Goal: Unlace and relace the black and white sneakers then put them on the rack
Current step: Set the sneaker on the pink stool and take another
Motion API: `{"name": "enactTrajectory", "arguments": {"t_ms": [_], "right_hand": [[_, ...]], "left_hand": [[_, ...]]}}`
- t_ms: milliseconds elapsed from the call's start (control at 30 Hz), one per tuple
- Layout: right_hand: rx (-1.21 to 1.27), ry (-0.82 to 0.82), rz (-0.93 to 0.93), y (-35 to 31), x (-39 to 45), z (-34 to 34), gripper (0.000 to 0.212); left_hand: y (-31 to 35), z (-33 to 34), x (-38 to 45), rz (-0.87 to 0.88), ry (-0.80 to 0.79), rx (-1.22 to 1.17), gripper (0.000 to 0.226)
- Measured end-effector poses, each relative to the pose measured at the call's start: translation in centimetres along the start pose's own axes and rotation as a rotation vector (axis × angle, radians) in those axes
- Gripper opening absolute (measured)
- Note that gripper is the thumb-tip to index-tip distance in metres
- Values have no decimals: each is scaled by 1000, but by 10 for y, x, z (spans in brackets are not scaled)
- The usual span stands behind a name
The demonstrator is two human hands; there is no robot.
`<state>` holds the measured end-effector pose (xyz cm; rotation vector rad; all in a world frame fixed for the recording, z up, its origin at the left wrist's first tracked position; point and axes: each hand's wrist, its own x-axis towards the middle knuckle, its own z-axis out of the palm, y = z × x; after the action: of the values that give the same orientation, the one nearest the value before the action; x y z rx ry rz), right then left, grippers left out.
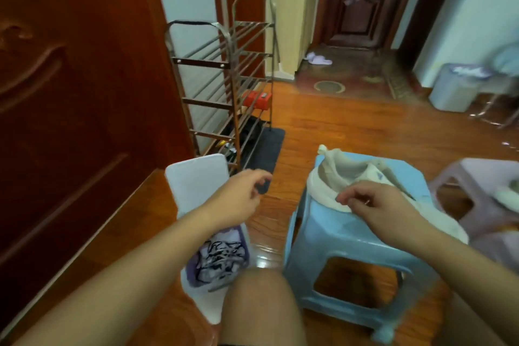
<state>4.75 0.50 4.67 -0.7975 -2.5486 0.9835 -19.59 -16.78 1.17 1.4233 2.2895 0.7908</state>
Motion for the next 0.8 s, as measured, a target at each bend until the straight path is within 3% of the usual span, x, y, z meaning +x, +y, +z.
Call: {"name": "enactTrajectory", "arguments": {"t_ms": [100, 200, 267, 333, 400, 600, 700, 800], "right_hand": [[-201, 169, -40, 33, -12, -15, 36], [-356, 247, -3, 60, -29, -31, 23], [-465, 214, 55, 78, -38, -38, 28], [-544, 155, 156, 93, -44, -43, 43], [-552, 118, 253, 101, -48, -47, 52], [-546, 190, 375, 106, -49, -58, 51], [-548, 232, 379, 111, -42, -86, 53], [-465, 405, 361, 119, -25, -125, 56]], "left_hand": [[55, -7, 53, 256, -42, 195, 82], [89, -5, 109, 354, -284, 396, 92], [100, 6, 131, 405, -441, 470, 74], [108, 14, 139, 456, -493, 536, 38], [112, 15, 138, 480, -469, 613, 16], [132, 8, 95, 526, -360, 707, 20], [152, -2, 84, 462, -247, 598, 22], [187, -2, 104, 406, -175, 494, 24]]}}
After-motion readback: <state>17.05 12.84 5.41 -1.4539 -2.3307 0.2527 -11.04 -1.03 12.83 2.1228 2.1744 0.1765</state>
